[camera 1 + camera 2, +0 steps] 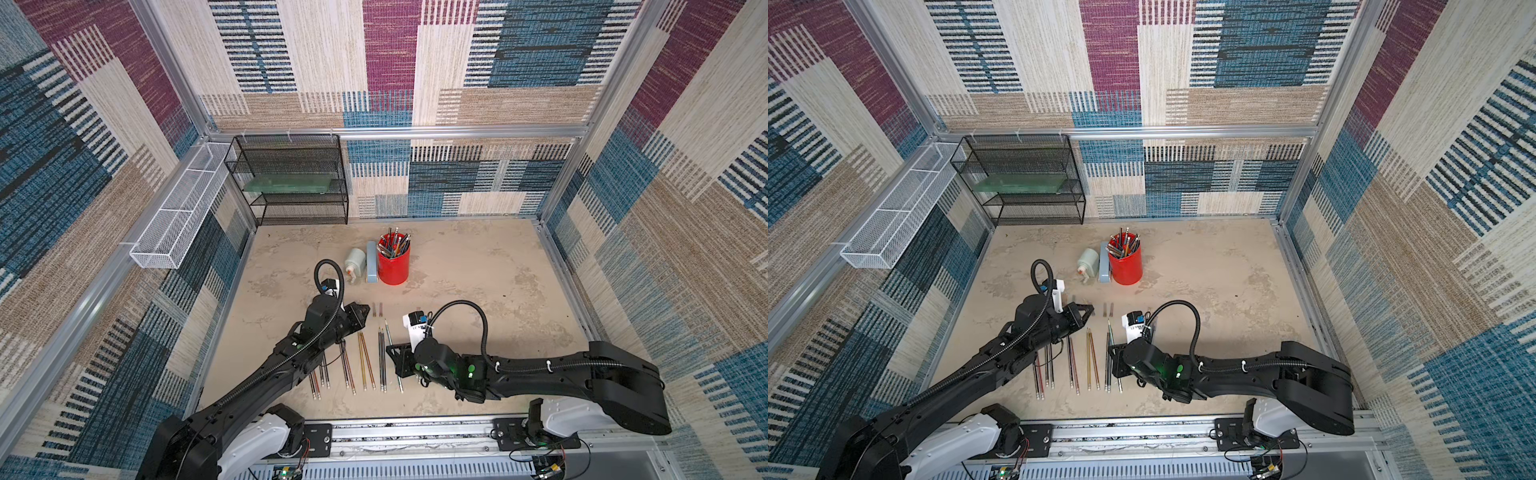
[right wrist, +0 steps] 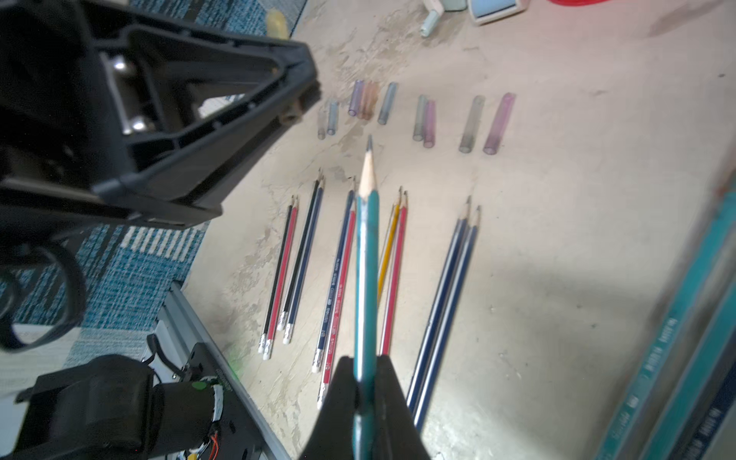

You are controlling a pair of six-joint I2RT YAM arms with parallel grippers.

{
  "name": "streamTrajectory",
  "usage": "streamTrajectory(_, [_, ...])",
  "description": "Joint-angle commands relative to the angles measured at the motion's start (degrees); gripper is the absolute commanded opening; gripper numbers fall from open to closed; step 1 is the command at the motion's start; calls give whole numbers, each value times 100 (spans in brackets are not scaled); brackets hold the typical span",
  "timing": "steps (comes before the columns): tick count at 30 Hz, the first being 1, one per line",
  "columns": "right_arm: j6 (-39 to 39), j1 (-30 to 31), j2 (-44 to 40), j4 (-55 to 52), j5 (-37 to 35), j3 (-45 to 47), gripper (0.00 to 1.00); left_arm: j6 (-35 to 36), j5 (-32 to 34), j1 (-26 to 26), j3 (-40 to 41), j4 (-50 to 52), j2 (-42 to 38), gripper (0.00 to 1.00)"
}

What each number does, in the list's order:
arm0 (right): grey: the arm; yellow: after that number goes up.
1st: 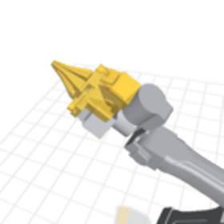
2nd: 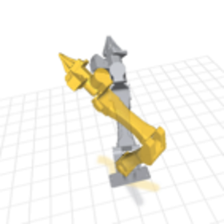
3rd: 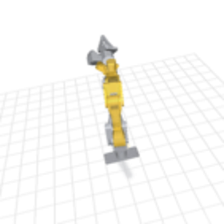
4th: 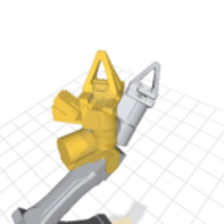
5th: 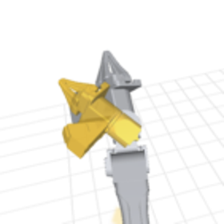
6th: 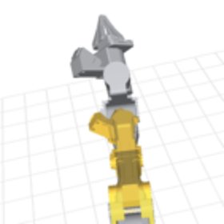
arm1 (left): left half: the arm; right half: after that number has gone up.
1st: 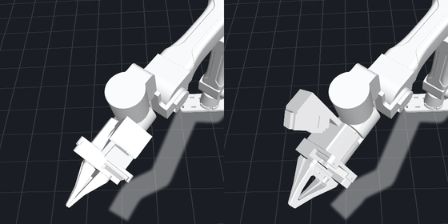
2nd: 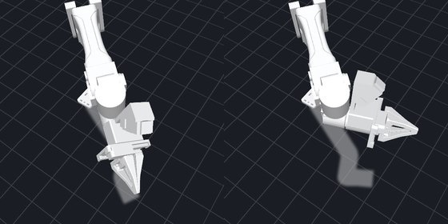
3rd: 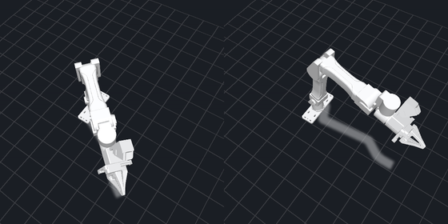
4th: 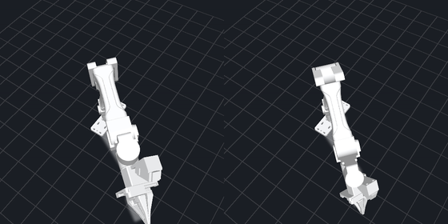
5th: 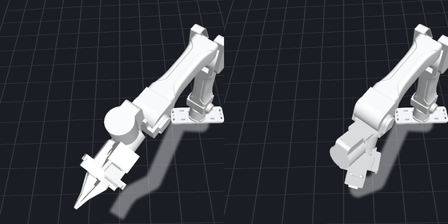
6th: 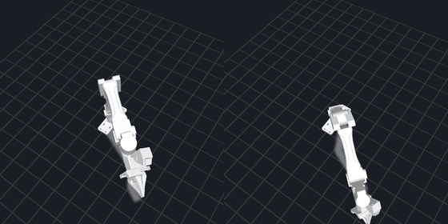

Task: Remove the protective cover of the pencils
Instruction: Place the pencil at the center of the board.

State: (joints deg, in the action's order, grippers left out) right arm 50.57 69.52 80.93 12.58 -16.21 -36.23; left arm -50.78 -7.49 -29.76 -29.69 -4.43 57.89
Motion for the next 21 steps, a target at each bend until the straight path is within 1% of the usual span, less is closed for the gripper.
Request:
streamTrajectory(1, [707,-84,203,-913,-637,-259,0,172,200,-3,-54,230,-33,0])
streamTrajectory(3, [868,-165,398,-1162,-662,-398,0,208,212,1,-80,288,-16,0])
streamTrajectory(7, [925,-319,828,-1256,-358,-604,0,252,194,0,-116,327,11,0])
streamTrajectory(13, [1121,-333,1447,-1469,-172,-927,0,272,177,1,-133,345,7,0])
streamTrajectory(21, [1349,-316,1669,-1573,-161,-944,0,264,135,4,-124,338,10,0])
